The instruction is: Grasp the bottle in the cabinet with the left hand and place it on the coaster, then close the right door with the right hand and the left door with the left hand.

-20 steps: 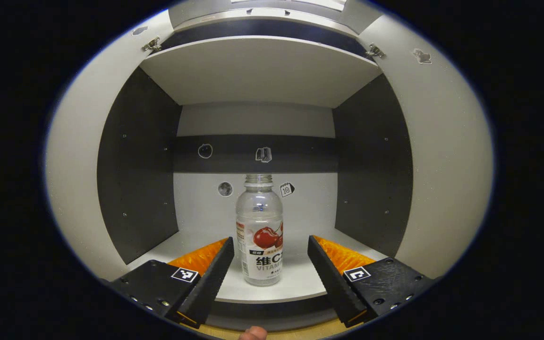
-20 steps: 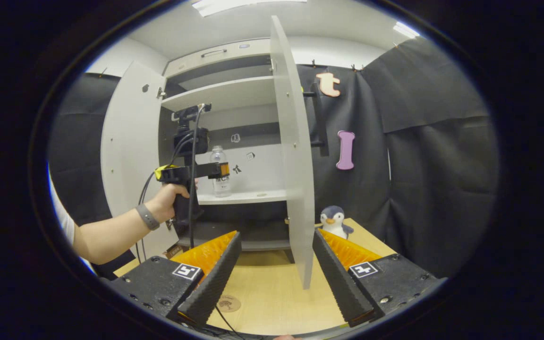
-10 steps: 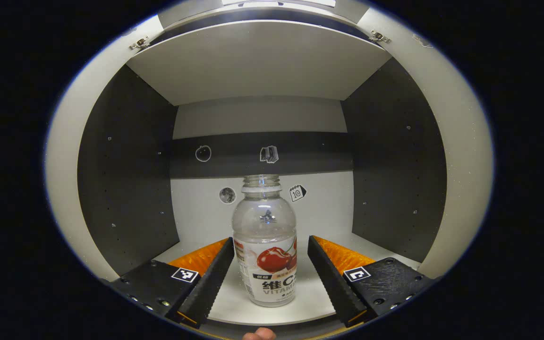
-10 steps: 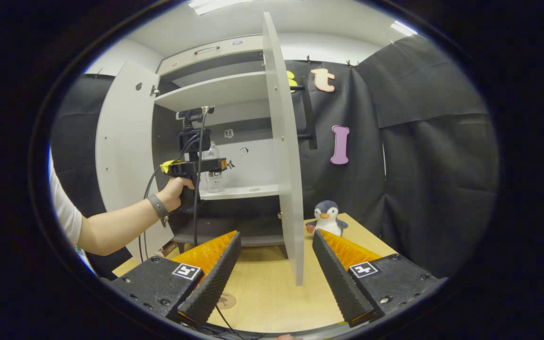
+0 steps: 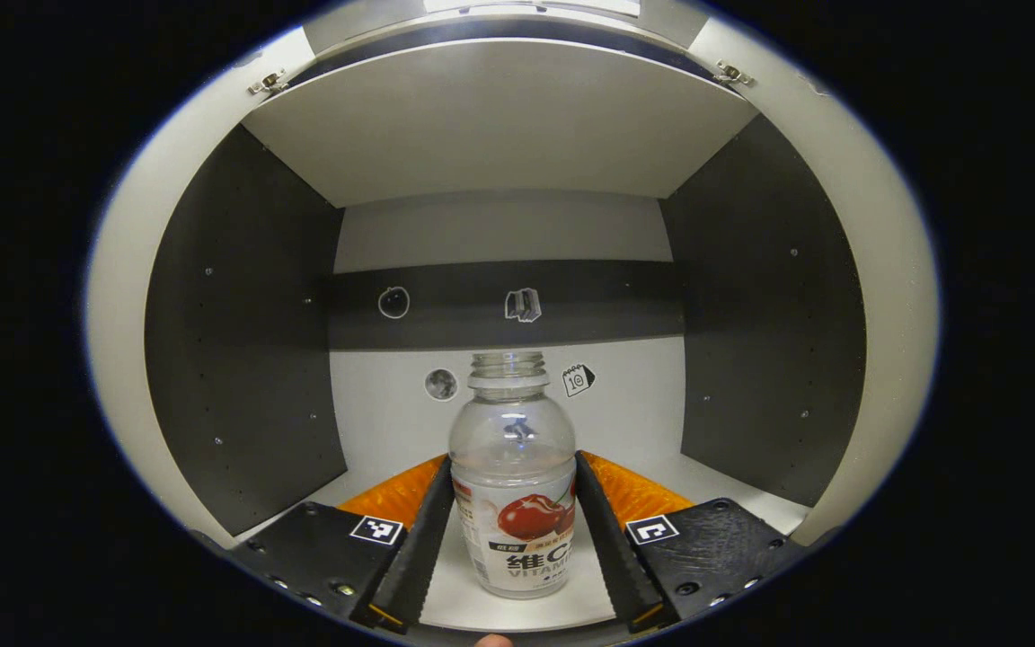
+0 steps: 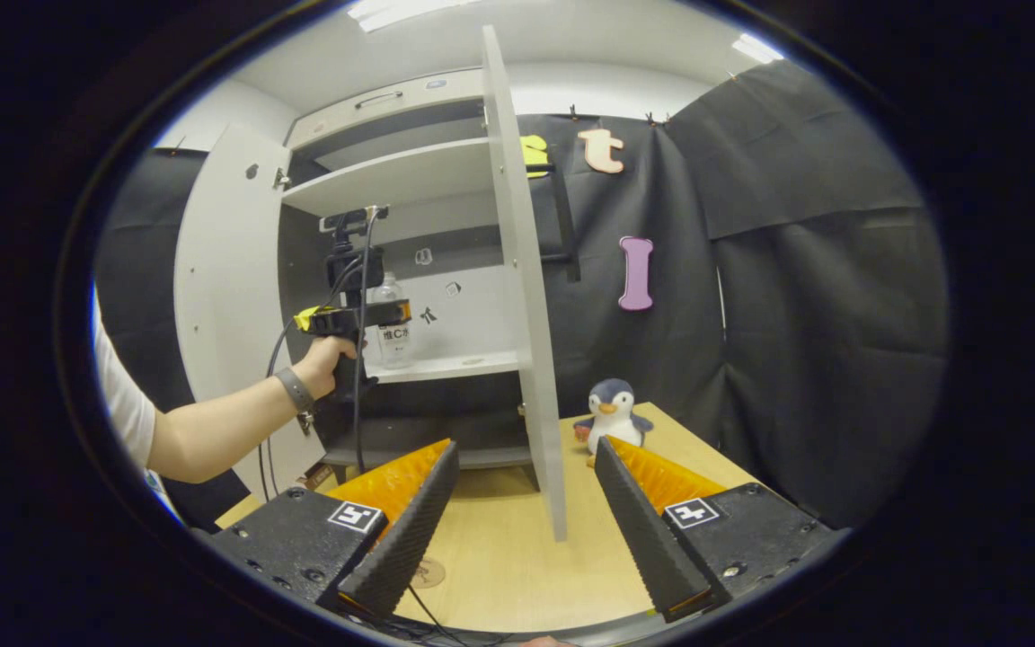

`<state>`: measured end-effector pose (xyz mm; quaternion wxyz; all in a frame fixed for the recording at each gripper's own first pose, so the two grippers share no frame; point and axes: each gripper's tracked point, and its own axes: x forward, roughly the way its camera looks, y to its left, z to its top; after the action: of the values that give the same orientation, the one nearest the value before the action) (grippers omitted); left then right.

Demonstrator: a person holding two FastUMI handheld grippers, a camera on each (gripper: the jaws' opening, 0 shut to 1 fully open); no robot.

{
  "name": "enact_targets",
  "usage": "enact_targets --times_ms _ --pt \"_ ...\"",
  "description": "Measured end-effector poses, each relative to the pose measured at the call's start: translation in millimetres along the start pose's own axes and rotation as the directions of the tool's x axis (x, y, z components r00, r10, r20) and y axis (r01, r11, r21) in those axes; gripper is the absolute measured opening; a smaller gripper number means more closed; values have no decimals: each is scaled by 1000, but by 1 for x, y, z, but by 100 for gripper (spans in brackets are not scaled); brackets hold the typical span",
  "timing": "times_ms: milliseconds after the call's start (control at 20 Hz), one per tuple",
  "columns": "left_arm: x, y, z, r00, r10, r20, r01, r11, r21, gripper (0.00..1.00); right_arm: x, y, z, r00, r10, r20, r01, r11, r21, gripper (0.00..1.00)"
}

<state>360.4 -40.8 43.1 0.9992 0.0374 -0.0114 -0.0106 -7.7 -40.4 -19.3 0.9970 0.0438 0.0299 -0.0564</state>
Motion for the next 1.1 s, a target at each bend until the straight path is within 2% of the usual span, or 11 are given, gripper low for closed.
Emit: enact_targets --times_ms 150,400,600,800,1050,1100 --pt "-20 -8 8 999 -52 -10 52 998 -21 75 0 2 1 1000 16 5 -16 1000 5 99" --pt "-76 -19 24 991 -129 25 129 992 7 75 1 3 -1 999 47 3 -47 999 -6 99" --pt "-129 -23 22 988 -147 40 148 989 -9 75 1 3 5 997 74 14 -73 997 -18 99" --pt "-176 -26 -4 990 -137 30 137 991 0 75 3 3 13 995 99 29 -97 994 -44 99" --pt "-227 -40 -64 991 -132 -25 132 991 6 75 4 13 20 990 138 31 -136 990 -45 99" --pt "-239 -44 -77 990 -135 -29 135 991 -1 75 4 14 20 989 144 29 -142 989 -49 96"
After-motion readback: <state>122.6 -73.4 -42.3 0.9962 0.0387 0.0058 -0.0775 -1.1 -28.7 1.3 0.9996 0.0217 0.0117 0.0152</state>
